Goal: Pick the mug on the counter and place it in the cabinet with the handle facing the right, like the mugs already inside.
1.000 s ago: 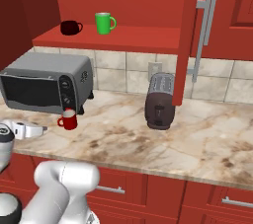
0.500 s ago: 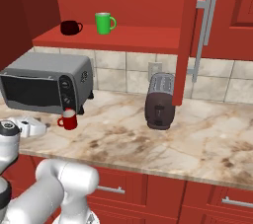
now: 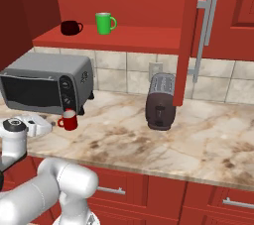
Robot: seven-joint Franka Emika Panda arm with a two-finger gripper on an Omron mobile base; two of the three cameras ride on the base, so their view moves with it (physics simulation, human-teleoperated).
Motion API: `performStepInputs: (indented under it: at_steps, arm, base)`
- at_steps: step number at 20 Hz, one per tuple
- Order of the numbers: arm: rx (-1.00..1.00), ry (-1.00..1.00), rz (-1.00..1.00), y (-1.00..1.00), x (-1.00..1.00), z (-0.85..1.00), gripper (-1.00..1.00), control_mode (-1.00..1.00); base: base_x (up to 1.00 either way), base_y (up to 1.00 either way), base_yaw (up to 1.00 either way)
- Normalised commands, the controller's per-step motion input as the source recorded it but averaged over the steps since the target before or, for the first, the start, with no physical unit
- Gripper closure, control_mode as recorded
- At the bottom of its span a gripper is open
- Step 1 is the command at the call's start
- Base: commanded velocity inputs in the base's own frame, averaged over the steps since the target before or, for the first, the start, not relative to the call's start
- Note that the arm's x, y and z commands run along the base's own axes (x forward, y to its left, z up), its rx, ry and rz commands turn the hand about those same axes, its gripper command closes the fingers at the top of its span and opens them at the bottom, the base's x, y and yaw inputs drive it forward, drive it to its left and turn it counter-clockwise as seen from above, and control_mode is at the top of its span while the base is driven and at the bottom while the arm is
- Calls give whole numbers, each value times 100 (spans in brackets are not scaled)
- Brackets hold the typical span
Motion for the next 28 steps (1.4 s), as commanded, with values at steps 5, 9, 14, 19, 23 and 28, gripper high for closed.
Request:
performStepInputs:
  at_steps: [5, 9, 14, 19, 23, 28]
  arm:
    - [0, -3, -8, -4, 2, -9, -100, -100]
    - [0, 1, -1, 0, 1, -1, -100, -100]
    - [0, 1, -8, -11, 7, -4, -100, -100]
    - [3, 0, -11, -26, 16, 0, -100, -100]
    - [0, 2, -6, -8, 13, 0, -100, -100]
    - [-4, 0, 0, 0, 2, -4, -100, -100]
  base:
    - [0, 0, 0]
    - [0, 0, 0]
    - [0, 0, 0]
    - [0, 0, 0]
    - [0, 0, 0]
    - [0, 0, 0]
